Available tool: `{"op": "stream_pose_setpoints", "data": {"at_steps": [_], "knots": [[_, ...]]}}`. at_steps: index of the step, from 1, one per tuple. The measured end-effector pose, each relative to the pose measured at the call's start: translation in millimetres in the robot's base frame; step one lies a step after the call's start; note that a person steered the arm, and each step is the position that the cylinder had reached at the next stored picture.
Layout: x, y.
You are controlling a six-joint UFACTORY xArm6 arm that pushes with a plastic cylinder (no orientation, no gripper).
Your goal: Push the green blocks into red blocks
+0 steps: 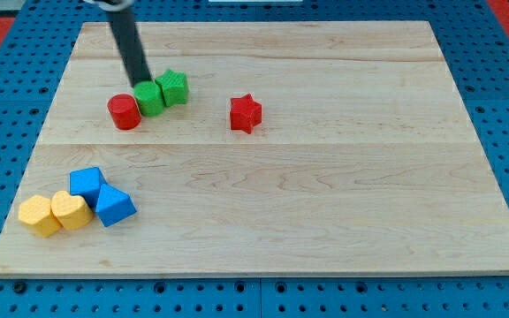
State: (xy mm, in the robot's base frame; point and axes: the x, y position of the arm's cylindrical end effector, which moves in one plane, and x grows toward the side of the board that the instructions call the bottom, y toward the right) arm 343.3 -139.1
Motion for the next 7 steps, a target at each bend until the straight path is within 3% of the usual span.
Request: {"op": "stream_pose_setpoints", "data": {"at_steps": [1,2,3,4,5,6,7], "knots": [[-7,70],[-43,97],[-42,126],[-70,60],[-80,-48],[-23,-110],[1,-111]]}}
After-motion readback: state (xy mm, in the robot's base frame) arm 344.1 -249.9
